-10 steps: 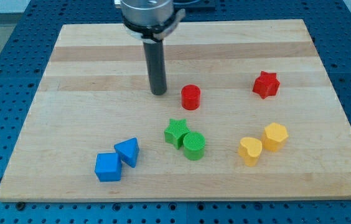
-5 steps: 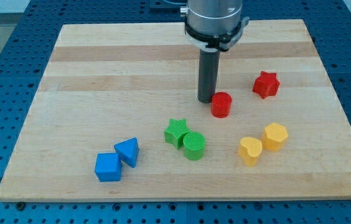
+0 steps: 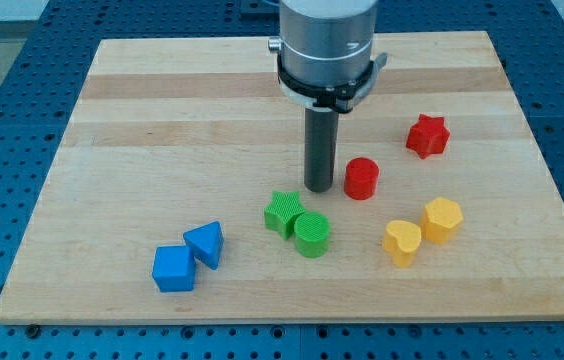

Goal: Push the red circle to the bottom left of the red star

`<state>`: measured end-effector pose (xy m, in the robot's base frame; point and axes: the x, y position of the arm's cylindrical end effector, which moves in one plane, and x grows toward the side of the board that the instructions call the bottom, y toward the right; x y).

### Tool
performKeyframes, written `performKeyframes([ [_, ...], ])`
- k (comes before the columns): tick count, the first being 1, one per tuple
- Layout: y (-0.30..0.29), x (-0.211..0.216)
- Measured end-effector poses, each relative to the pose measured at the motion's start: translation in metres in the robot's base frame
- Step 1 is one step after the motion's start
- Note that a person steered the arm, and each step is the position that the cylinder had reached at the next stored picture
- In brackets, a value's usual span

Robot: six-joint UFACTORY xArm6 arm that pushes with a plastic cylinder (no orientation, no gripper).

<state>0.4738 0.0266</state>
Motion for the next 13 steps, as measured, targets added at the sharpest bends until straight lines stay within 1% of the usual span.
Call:
performKeyframes([
  [1,0.0,0.005],
  [2,0.008,0.024],
  [5,0.009,0.011],
  [7,0.051,0.011],
  [8,0.072,0.004],
  [9,0.085,-0.002],
  [10,0.086,-0.002],
  [11,0.08,-0.001],
  [13,-0.013,0.01],
])
